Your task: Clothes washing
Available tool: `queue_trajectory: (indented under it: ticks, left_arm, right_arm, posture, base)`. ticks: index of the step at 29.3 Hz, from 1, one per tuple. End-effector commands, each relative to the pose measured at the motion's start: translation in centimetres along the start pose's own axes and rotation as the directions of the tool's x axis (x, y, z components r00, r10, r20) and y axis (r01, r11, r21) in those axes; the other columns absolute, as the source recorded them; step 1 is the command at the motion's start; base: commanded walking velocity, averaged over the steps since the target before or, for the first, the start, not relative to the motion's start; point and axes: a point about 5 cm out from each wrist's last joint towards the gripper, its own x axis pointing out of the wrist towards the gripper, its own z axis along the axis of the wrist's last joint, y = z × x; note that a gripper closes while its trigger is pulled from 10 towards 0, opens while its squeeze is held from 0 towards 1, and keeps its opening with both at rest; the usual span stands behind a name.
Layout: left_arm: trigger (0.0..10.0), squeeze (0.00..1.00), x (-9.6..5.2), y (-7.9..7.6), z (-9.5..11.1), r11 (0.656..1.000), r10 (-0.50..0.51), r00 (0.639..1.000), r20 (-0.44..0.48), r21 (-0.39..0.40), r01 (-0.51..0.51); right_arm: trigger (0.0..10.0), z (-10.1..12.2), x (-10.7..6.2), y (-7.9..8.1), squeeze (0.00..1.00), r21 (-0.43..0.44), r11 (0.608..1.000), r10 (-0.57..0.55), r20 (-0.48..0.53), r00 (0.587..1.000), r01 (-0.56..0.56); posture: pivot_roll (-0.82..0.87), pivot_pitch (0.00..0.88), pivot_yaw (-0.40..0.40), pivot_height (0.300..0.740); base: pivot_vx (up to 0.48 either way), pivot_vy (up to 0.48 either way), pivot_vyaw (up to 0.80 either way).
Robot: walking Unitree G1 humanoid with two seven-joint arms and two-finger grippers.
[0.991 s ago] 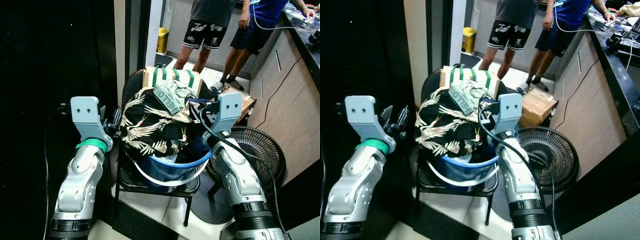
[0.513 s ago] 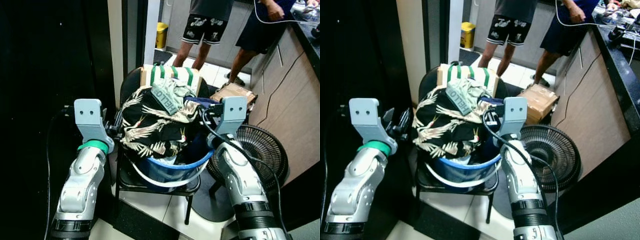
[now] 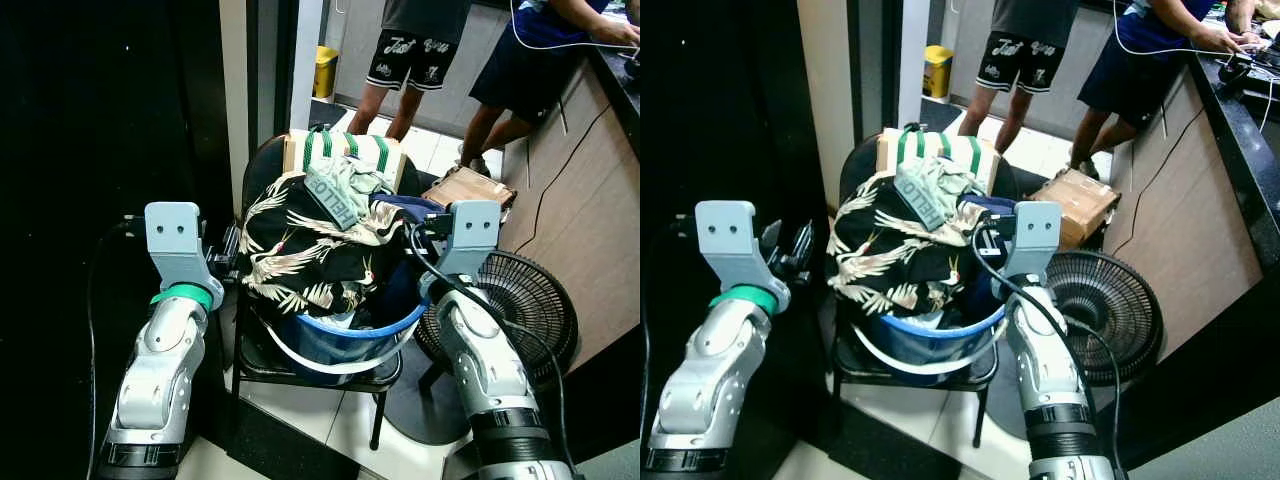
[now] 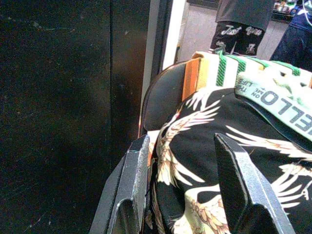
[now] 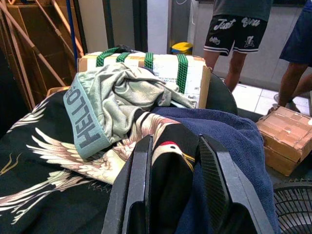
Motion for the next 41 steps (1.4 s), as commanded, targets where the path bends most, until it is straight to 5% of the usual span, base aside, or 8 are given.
queue_trajectory:
  ticks: [1, 27, 34, 35, 36, 37, 41]
  left_arm:
    - [10.0, 0.0, -0.2, -0.1, -0.5, 1.0, -0.004, 1.0, -0.018, 0.008, 0.004]
    - [10.0, 0.0, -0.4, -0.2, -0.6, 0.997, -0.054, 0.997, -0.056, -0.052, 0.051]
    - [10.0, 0.0, -0.4, 0.2, -0.2, 0.997, -0.004, 1.0, -0.026, -0.072, 0.002]
    - [10.0, 0.0, -0.7, 0.3, -0.3, 0.996, 0.003, 1.0, -0.03, -0.087, -0.006]
    - [10.0, 0.0, -0.7, 0.3, -0.3, 0.996, 0.003, 1.0, -0.03, -0.087, -0.006]
    - [10.0, 0.0, -1.1, 0.3, -0.3, 0.995, 0.005, 0.999, -0.04, -0.095, -0.009]
    - [10.0, 0.0, -1.6, 0.4, -0.2, 0.994, 0.003, 0.999, -0.05, -0.108, -0.008]
  right_arm:
    - [10.0, -0.5, -0.2, -0.3, 0.0, -0.005, 1.0, -0.008, -0.014, 1.0, 0.008]
    - [10.0, -1.1, 0.0, -0.3, 0.0, 0.009, 1.0, -0.001, -0.054, 0.999, 0.001]
    - [10.0, -2.1, 2.1, 0.1, 0.0, 0.045, 0.999, 0.007, -0.172, 0.985, 0.001]
    - [10.0, -2.0, 3.3, 0.2, 0.51, 0.126, 0.992, 0.006, -0.191, 0.981, 0.019]
    - [10.0, -2.0, 3.3, 0.2, 0.51, 0.126, 0.992, 0.006, -0.191, 0.981, 0.019]
    - [10.0, -1.4, 4.0, 0.4, 1.0, 0.177, 0.984, 0.011, -0.177, 0.984, 0.021]
    - [10.0, -0.7, 4.7, 0.9, 1.0, 0.2, 0.98, 0.032, -0.159, 0.987, 0.0]
  posture:
    - [0.03, 0.041, -0.05, 0.74]
    - [0.03, 0.042, -0.056, 0.74]
    - [0.03, 0.089, -0.05, 0.74]
    - [0.03, 0.089, -0.05, 0.74]
    - [0.03, 0.089, -0.05, 0.74]
    - [0.04, 0.141, -0.039, 0.74]
    - [0.05, 0.17, -0.031, 0.74]
  base:
    - [0.0, 0.0, 0.0]
    - [0.0, 0.0, 0.0]
    - [0.0, 0.0, 0.0]
    - [0.0, 0.0, 0.0]
    - [0.0, 0.0, 0.0]
    - [0.0, 0.0, 0.0]
    - [0.0, 0.0, 0.0]
